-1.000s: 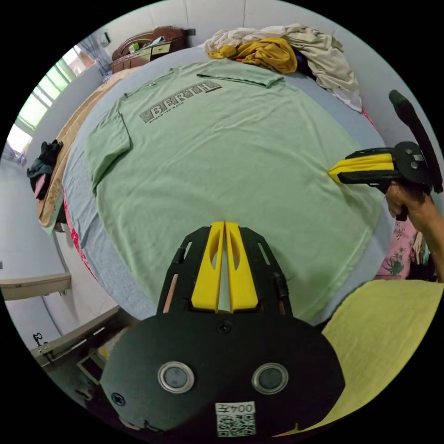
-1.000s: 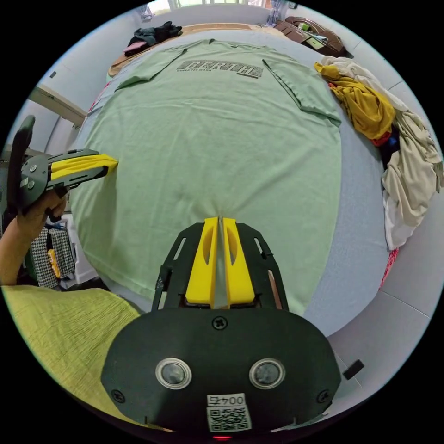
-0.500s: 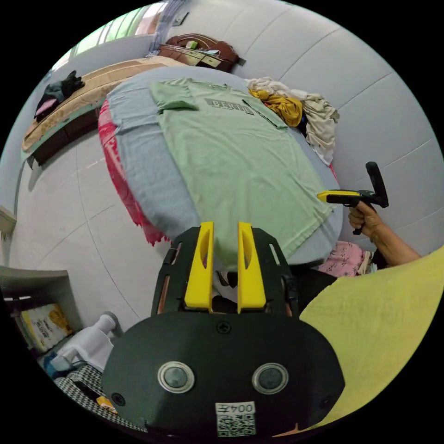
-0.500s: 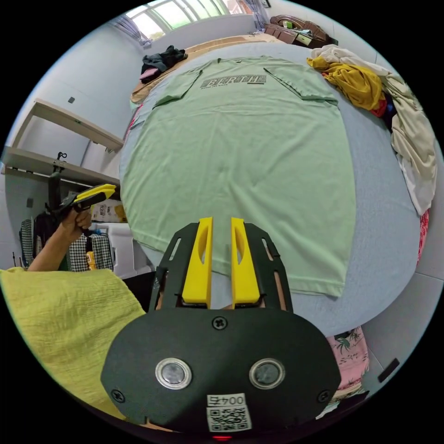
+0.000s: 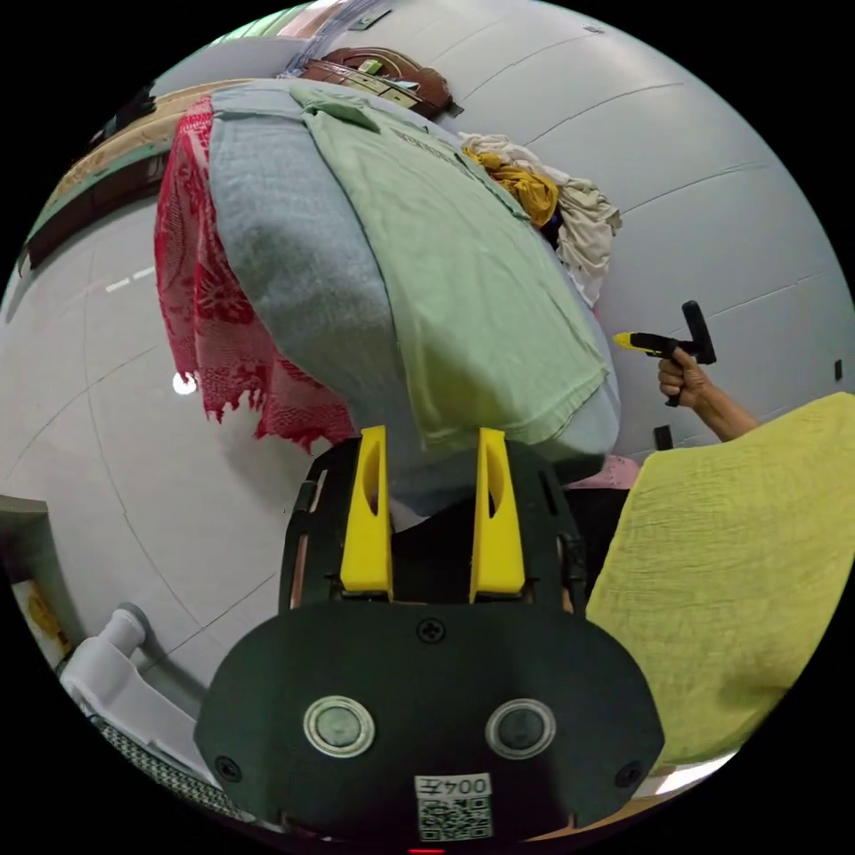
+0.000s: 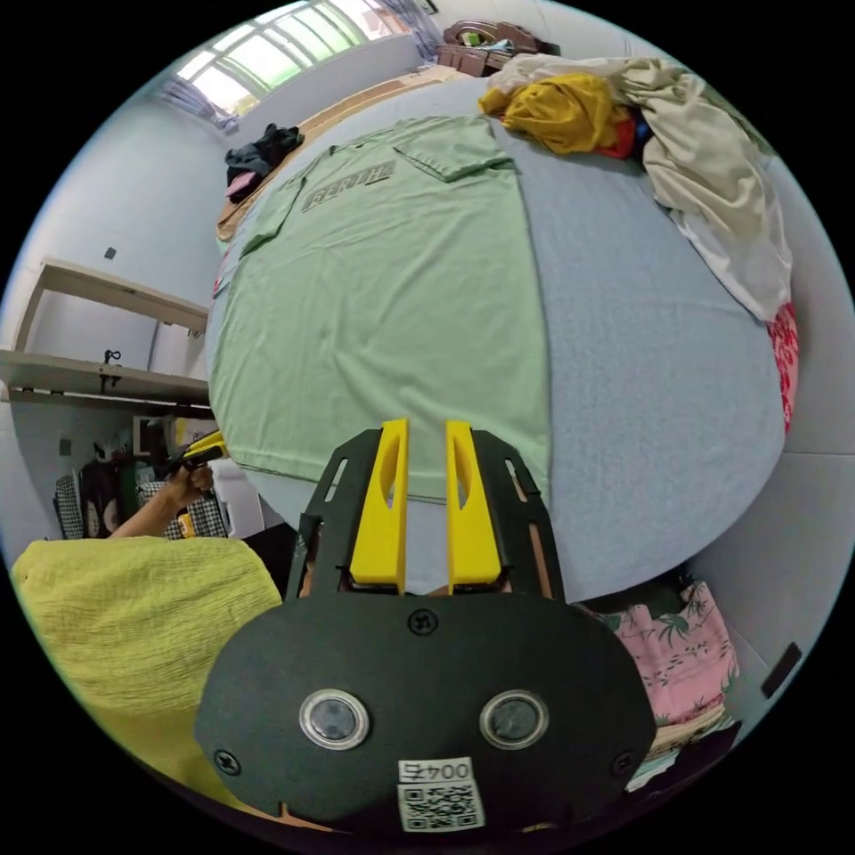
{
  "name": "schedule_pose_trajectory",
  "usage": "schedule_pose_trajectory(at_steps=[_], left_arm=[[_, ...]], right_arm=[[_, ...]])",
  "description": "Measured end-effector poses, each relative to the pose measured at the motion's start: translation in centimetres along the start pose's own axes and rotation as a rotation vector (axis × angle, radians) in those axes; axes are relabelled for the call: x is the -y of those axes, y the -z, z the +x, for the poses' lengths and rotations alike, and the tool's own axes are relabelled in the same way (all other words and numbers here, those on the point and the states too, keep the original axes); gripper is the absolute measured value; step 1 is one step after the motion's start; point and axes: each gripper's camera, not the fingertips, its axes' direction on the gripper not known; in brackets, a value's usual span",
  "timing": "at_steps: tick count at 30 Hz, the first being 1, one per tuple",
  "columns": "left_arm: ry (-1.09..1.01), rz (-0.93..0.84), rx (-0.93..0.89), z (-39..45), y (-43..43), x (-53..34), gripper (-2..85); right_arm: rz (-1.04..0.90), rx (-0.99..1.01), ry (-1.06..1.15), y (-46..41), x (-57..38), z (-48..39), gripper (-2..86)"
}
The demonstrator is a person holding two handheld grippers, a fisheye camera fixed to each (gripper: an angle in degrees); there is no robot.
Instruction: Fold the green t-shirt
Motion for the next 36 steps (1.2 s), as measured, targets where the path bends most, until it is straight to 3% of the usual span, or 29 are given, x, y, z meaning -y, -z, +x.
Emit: schedule_pose_trajectory(at_steps=[5,10,25,30,36], left_arm=[[-0.025,-0.023,-0.087,-1.8,0.6,-1.4,11.9],[-0.019,-0.048,-0.065,-2.5,1.4,-2.6,11.0],[0.045,-0.062,-0.017,-2.6,5.3,-0.7,13.6],[0.060,-0.057,0.075,-2.0,8.0,-0.2,13.0],[0.013,-0.045,0.321,-0.1,14.2,4.2,9.6]], right_arm=[[0.015,0.090,-0.151,0.3,-1.9,4.1,9.4],[0.032,0.120,-0.252,0.1,-3.7,5.9,10.1],[-0.051,0.097,-0.166,-3.2,-3.3,-0.6,10.8],[0.028,0.027,-0.161,-2.5,-3.2,-3.4,9.5],[0.173,0.041,0.073,-3.0,0.0,-13.3,5.7]])
